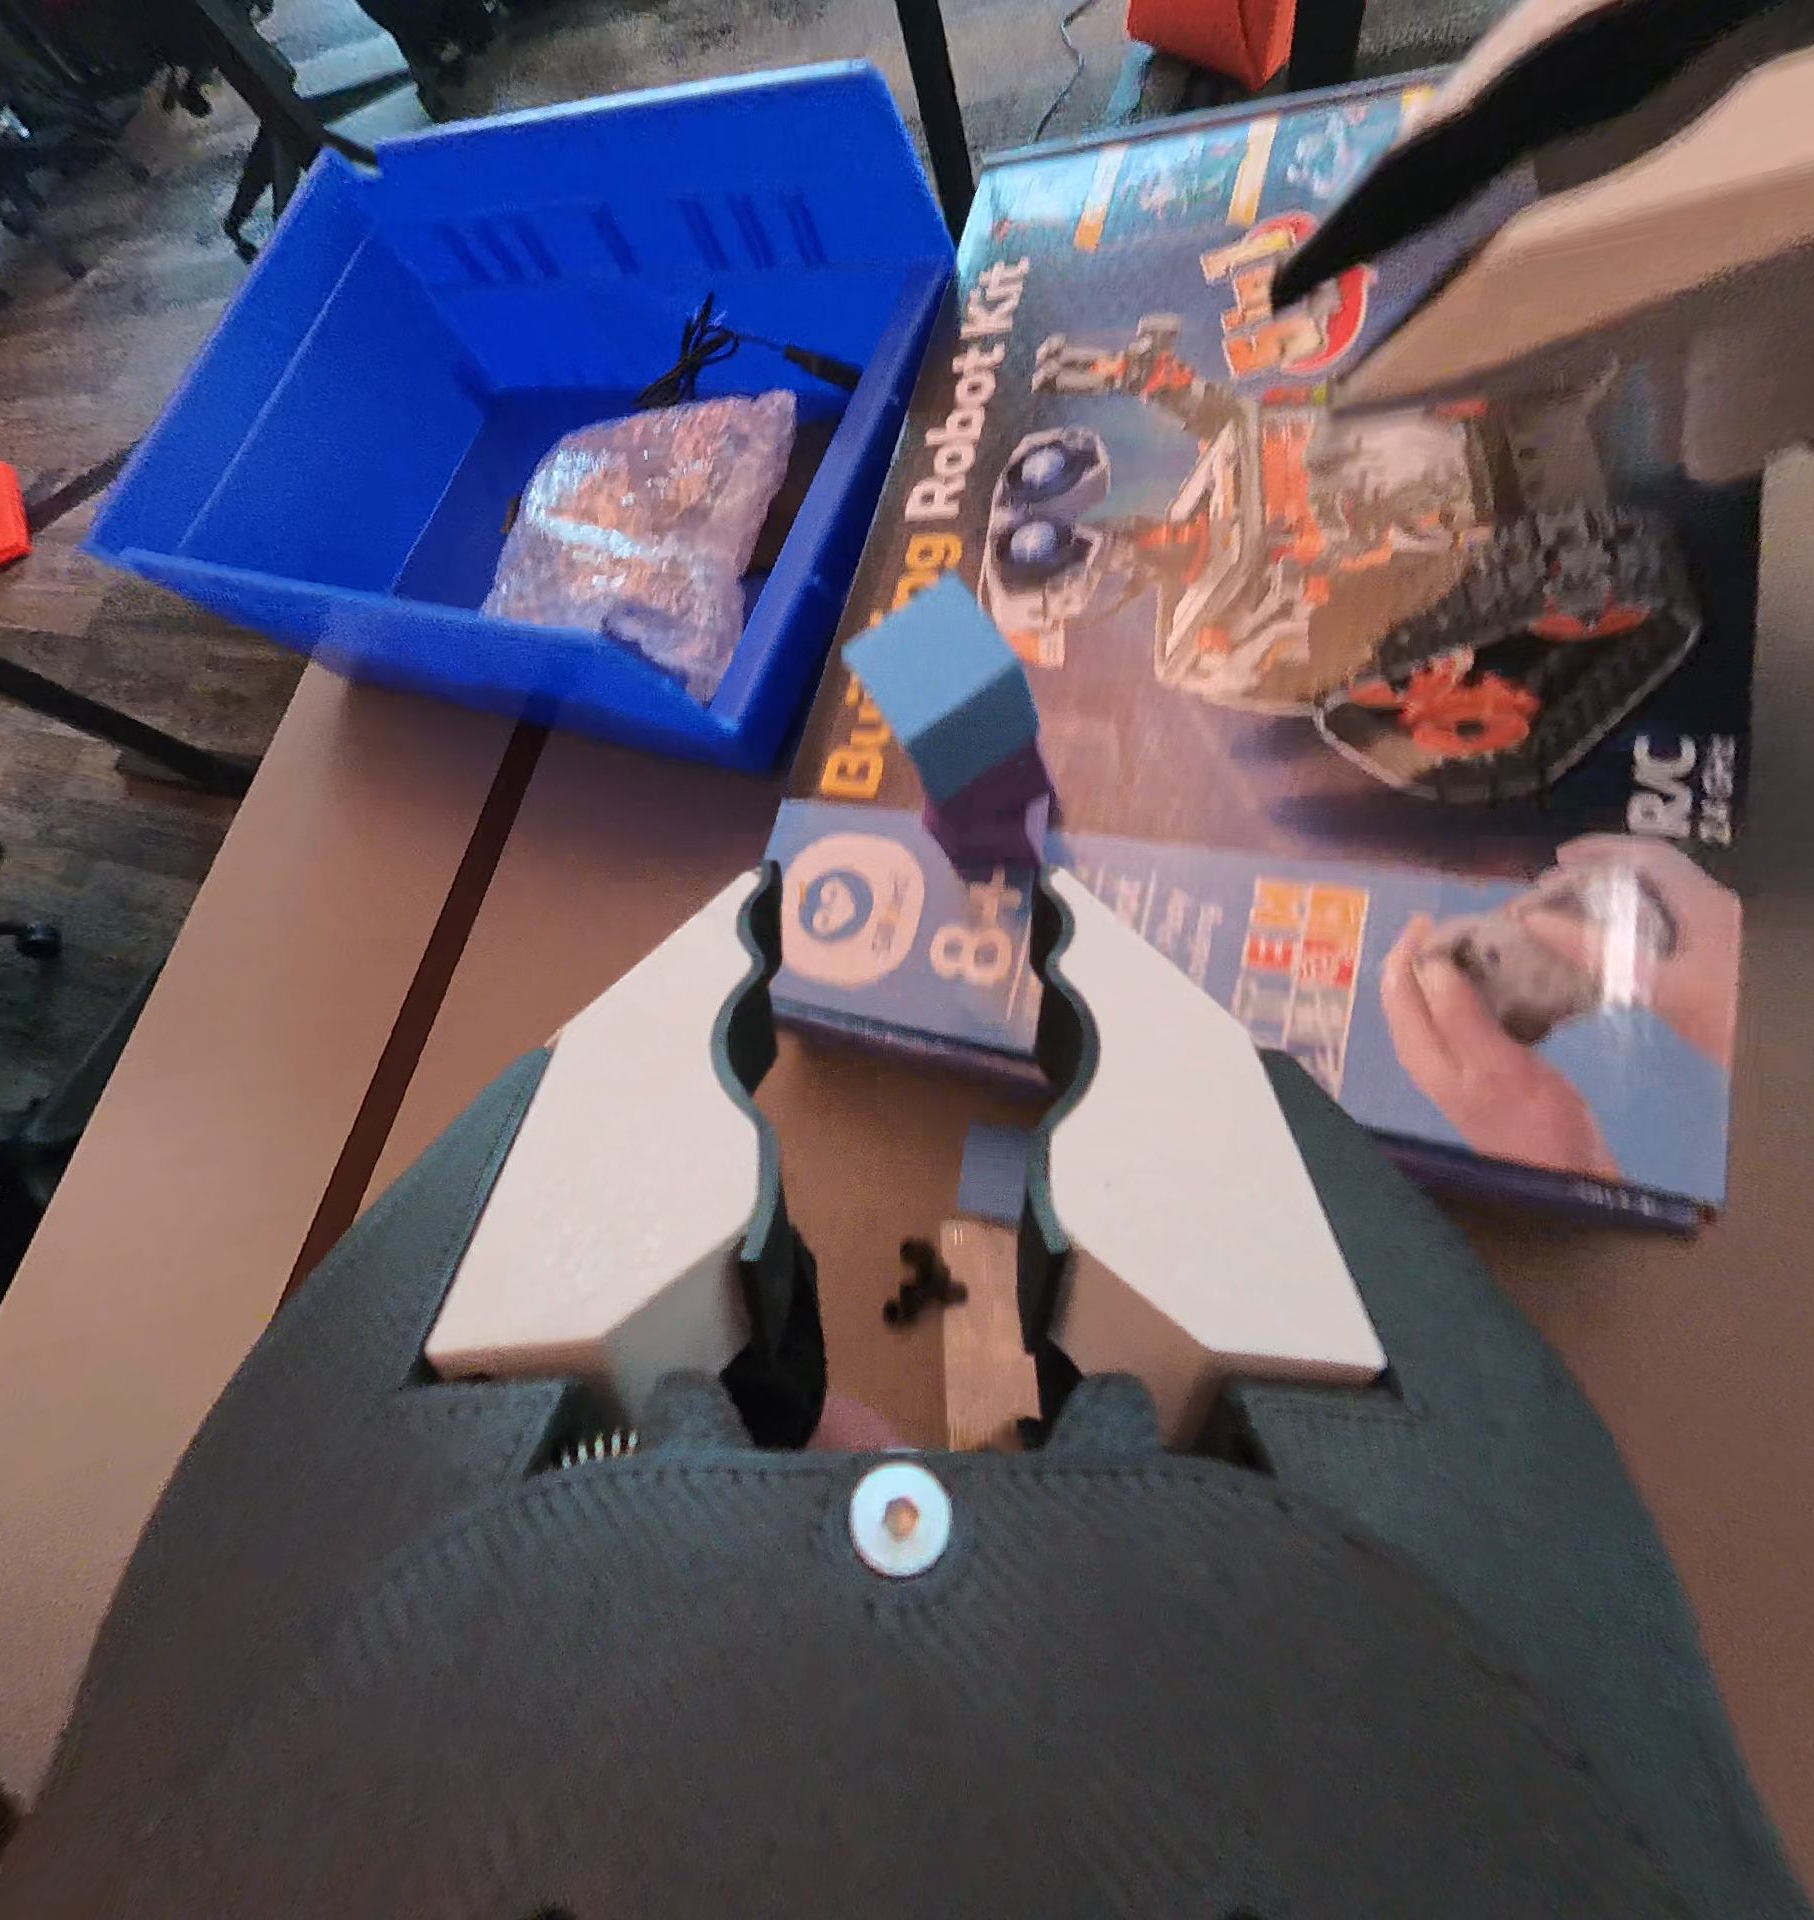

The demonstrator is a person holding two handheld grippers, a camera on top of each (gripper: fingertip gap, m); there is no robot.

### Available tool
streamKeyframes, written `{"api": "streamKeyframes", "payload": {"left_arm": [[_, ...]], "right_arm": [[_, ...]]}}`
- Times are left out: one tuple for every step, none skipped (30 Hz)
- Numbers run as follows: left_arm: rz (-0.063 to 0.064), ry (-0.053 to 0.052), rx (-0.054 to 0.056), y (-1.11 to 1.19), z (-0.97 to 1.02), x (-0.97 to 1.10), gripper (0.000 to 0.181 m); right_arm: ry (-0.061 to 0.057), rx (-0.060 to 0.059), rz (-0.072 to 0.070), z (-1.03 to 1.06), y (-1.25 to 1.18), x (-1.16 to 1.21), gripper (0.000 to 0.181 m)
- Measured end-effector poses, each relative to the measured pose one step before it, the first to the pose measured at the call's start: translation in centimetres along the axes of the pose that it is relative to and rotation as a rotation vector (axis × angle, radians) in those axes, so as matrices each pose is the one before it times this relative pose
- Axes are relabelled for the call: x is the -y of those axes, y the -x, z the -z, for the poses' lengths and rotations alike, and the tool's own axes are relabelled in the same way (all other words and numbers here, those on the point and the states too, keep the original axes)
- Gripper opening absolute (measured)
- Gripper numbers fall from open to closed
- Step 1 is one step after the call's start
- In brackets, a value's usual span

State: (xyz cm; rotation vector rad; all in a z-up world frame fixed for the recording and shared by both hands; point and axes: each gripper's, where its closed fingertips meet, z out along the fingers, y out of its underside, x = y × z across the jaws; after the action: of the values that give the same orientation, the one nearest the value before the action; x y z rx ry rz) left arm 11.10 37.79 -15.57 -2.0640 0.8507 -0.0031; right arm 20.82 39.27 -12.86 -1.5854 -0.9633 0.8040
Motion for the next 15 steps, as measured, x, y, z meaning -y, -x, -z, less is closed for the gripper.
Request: {"api": "streamKeyframes", "payload": {"left_arm": [[0.0018,0.0127,-0.0125,-0.079,0.811,-0.881,0.047],[0.0077,0.0213,-0.0217,-0.187,0.733,-1.126,0.047],[0.0115,0.0294,-0.0260,-0.224,0.513,-1.319,0.046],[0.0083,0.0249,-0.0228,-0.207,0.227,-1.267,0.046],[0.0077,0.0261,-0.0203,-0.253,-0.093,-1.244,0.046],[0.0077,0.0393,-0.0120,-0.185,-0.343,-1.363,0.046],[-0.0030,0.0325,0.0071,0.030,-0.488,-1.081,0.047],[-0.0067,0.0043,0.0175,0.102,-0.516,-0.439,0.047],[0.0017,-0.0067,-0.0105,-0.327,-0.557,-0.108,0.046],[0.0125,-0.0011,-0.0249,-0.470,-0.605,-0.117,0.046],[0.0084,0.0093,-0.0100,-0.216,-0.650,-0.237,0.046],[-0.0092,0.0155,0.0088,0.048,-0.652,-0.321,0.046],[-0.0163,0.0199,0.0104,0.058,-0.638,-0.377,0.044],[-0.0106,0.0269,0.0022,-0.064,-0.596,-0.459,0.040],[-0.0080,0.0217,0.0035,-0.044,-0.472,-0.323,0.035]], "right_arm": [[0.0026,-0.0092,0.0025,0.085,-0.232,-0.110,0.021],[0.0026,-0.0100,0.0048,0.080,-0.211,-0.089,0.021],[0.0005,-0.0077,0.0036,0.048,-0.147,-0.037,0.021],[-0.0003,-0.0038,0.0018,0.007,-0.062,-0.019,0.021],[-0.0001,-0.0030,0.0035,-0.028,-0.008,-0.002,0.021],[0.0008,-0.0054,0.0084,-0.057,0.011,-0.027,0.021],[0.0029,-0.0063,0.0126,-0.061,0.045,-0.069,0.021],[0.0028,-0.0045,0.0131,-0.074,0.087,-0.072,0.020],[0.0017,-0.0010,0.0087,-0.078,0.118,-0.067,0.020],[0.0018,0.0021,0.0031,-0.096,0.130,-0.076,0.020],[0.0012,0.0019,0.0003,-0.090,0.085,-0.073,0.020],[-0.0005,0.0001,0.0001,-0.063,0.041,-0.039,0.019],[-0.0003,-0.0001,0.0007,-0.049,0.016,-0.046,0.019],[0.0024,-0.0016,0.0017,-0.054,-0.011,-0.088,0.019],[0.0047,-0.0044,0.0048,-0.053,-0.051,-0.083,0.018]]}}
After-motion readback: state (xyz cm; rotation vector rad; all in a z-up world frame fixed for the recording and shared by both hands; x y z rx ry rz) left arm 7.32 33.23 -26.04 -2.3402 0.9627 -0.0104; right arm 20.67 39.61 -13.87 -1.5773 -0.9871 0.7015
